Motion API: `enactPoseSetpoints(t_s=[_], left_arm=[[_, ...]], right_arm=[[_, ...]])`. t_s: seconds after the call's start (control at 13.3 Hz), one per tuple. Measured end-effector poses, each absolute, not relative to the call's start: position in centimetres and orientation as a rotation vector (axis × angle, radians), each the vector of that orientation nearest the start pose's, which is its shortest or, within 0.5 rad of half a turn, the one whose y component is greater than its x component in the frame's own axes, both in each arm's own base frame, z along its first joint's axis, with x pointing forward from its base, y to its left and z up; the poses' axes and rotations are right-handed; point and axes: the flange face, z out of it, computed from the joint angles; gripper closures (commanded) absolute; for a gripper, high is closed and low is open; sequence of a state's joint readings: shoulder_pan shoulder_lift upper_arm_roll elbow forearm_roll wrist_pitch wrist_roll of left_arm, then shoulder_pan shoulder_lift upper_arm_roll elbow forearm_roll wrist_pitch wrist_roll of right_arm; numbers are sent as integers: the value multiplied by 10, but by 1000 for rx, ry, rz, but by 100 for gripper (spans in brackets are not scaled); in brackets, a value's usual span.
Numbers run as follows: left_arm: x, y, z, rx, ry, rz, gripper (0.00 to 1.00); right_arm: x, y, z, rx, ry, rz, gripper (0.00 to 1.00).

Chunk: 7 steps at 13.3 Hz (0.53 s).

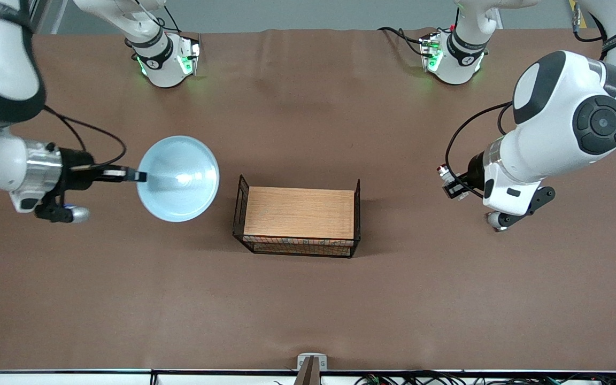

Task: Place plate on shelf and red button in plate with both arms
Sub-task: 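Lift the white plate with the right gripper toward the wire basket, then carry the plate over the wire basket with the right gripper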

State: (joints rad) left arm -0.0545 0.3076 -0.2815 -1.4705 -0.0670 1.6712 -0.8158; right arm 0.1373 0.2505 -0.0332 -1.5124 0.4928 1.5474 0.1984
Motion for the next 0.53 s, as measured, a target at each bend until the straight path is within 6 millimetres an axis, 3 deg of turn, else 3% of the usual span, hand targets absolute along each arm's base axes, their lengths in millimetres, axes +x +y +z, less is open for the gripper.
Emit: enactPoseSetpoints(t_s=[0.15, 0.23, 0.53], left_arm=[[611, -196, 503, -3106, -793, 260, 80], [611, -196, 503, -3106, -793, 260, 80], [611, -196, 503, -3106, -793, 260, 80]], right_arm=[[595, 172, 526, -2678, 171, 329, 100], [587, 204, 523, -2682, 171, 286, 100], [560, 290, 499, -2680, 220, 175, 100]])
